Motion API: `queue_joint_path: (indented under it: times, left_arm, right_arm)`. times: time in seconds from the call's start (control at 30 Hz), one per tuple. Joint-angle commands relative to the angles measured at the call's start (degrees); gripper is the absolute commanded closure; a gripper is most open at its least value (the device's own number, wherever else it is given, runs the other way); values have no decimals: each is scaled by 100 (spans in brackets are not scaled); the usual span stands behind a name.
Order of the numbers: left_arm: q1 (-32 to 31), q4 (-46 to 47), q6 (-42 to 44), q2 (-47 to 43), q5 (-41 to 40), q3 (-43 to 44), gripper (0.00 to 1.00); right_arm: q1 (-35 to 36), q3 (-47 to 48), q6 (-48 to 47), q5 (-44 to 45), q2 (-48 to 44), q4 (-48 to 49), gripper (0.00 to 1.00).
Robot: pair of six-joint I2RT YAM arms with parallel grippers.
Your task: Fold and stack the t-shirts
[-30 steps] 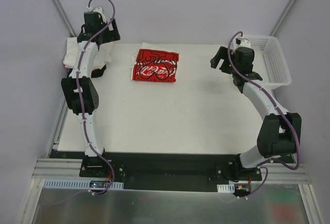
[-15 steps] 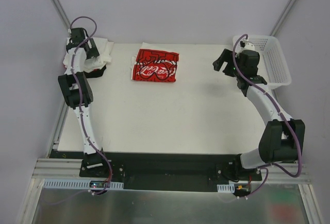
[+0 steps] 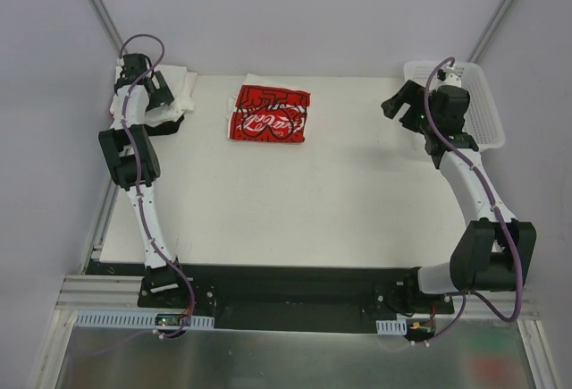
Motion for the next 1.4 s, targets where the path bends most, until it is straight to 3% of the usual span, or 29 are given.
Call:
queue_joint_path:
  times: [0.0,0.33,0.87,1.13,1.37]
  left_arm:
    - [33,-1310,-354,-326,226,-618,1]
    - [-107,-1513,-531,-450,323,-1217,1]
    - [-196,-1557,-188,-696,630,188,1]
    - [-292,-1496,-12,-1267,745,312,1]
    - [-257,-460,392,-1013,394,541,1]
  right_arm:
    - [-230,474,270,-195,-314,62,4]
    - [-574,765,341,-318,-455,62,4]
    - [-697,299,332,-239,-912,62,4]
    - [-697,149,464,-345,-991,194,4]
    - [-697,-61,674,-889,-763,370,4]
